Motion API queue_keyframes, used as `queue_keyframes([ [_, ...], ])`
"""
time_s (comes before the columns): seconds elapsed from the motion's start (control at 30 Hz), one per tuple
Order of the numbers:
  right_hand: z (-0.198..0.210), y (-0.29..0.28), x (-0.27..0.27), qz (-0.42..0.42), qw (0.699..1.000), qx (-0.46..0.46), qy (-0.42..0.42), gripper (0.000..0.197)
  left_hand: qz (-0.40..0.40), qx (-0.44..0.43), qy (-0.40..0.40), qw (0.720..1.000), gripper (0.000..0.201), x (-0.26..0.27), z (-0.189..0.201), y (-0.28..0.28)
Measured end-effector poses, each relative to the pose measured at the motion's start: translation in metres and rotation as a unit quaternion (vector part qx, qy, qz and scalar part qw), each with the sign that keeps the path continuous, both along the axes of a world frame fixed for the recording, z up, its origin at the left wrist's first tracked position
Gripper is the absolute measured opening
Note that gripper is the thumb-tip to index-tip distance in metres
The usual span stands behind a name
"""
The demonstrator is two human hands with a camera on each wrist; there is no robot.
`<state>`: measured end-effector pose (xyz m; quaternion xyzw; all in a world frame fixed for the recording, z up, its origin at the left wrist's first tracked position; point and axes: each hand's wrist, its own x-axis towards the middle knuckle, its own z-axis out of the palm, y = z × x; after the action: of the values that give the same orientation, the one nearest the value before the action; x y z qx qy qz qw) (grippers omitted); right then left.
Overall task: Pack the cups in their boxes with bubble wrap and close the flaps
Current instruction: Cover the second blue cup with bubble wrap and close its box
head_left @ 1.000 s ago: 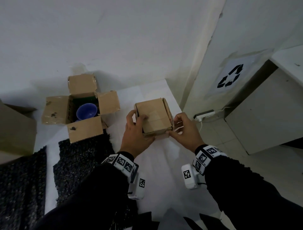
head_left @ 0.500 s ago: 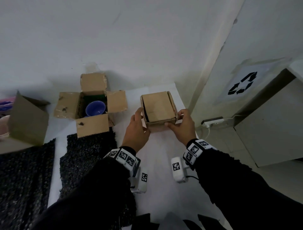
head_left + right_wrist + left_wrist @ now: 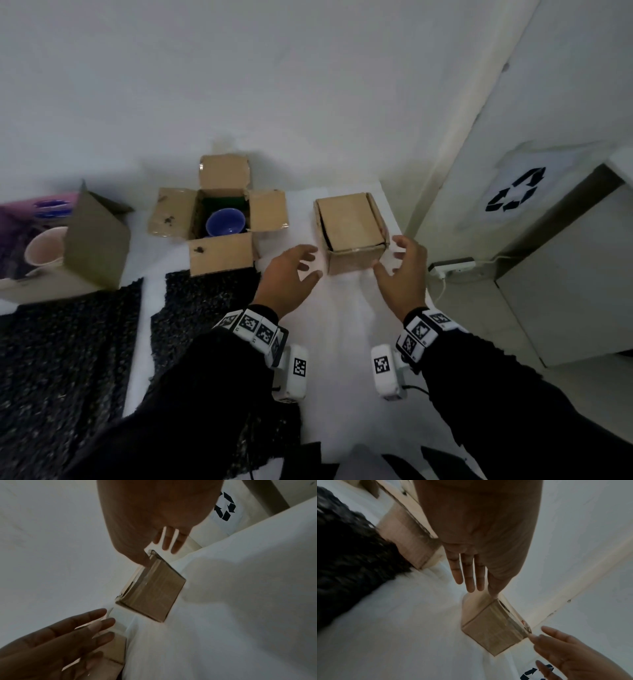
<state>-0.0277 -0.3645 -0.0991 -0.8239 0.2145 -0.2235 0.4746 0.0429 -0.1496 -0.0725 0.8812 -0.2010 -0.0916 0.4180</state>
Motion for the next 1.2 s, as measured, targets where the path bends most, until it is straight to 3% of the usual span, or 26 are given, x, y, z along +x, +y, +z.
queue_keyframes([
  [0.13, 0.011, 0.052, -0.01, 0.009, 0.998, -0.038, -0.051, 0.034, 0.008, 0.033, -0.027, 0.999, 0.021, -0.013, 0.009, 0.059],
  [0.23, 0.012, 0.109, -0.017, 0.145, 0.989, -0.011, -0.008, 0.018, 0.028, 0.067, -0.05, 0.996, 0.014, -0.025, 0.01, 0.119],
  [0.3, 0.008, 0.138, -0.023, 0.268, 0.962, -0.041, 0.038, 0.012, 0.049, 0.098, -0.045, 0.993, 0.014, -0.031, 0.002, 0.154],
  [0.4, -0.002, 0.188, -0.033, 0.386, 0.905, -0.126, 0.127, 0.032, 0.039, 0.167, -0.02, 0.985, 0.038, -0.04, -0.015, 0.211],
  [0.47, -0.01, 0.213, -0.043, 0.398, 0.871, -0.207, 0.198, 0.054, -0.014, 0.207, 0.051, 0.977, 0.069, -0.049, -0.023, 0.235],
  [0.53, -0.017, 0.231, -0.051, 0.388, 0.845, -0.28, 0.24, 0.064, -0.081, 0.24, 0.102, 0.962, 0.09, -0.055, -0.029, 0.249],
  [0.6, -0.021, 0.242, -0.054, 0.354, 0.848, -0.313, 0.24, 0.056, -0.12, 0.257, 0.085, 0.955, 0.093, -0.057, -0.034, 0.257],
  [0.67, -0.021, 0.248, -0.054, 0.312, 0.87, -0.314, 0.216, 0.038, -0.126, 0.263, 0.05, 0.955, 0.092, -0.058, -0.034, 0.259],
  [0.8, -0.016, 0.253, -0.051, 0.245, 0.931, -0.236, 0.129, 0.014, -0.099, 0.268, -0.029, 0.958, 0.094, -0.059, -0.032, 0.264],
  [0.93, 0.009, 0.249, -0.035, 0.235, 0.971, -0.018, 0.051, 0.012, -0.107, 0.232, -0.086, 0.963, 0.075, -0.046, -0.029, 0.262],
  [1.0, 0.029, 0.246, -0.027, 0.202, 0.97, 0.124, 0.06, 0.013, -0.052, 0.155, -0.123, 0.979, 0.045, -0.037, -0.024, 0.255],
  [1.07, 0.044, 0.243, -0.021, 0.166, 0.958, 0.232, 0.044, 0.013, 0.004, 0.042, -0.097, 0.994, 0.022, -0.03, -0.016, 0.246],
  [1.13, 0.052, 0.237, -0.013, 0.134, 0.955, 0.264, 0.022, 0.015, 0.047, -0.034, -0.069, 0.996, 0.017, -0.025, -0.005, 0.236],
  [1.2, 0.056, 0.233, -0.007, 0.119, 0.963, 0.24, 0.015, 0.027, 0.067, -0.097, -0.044, 0.992, 0.013, -0.021, 0.007, 0.229],
])
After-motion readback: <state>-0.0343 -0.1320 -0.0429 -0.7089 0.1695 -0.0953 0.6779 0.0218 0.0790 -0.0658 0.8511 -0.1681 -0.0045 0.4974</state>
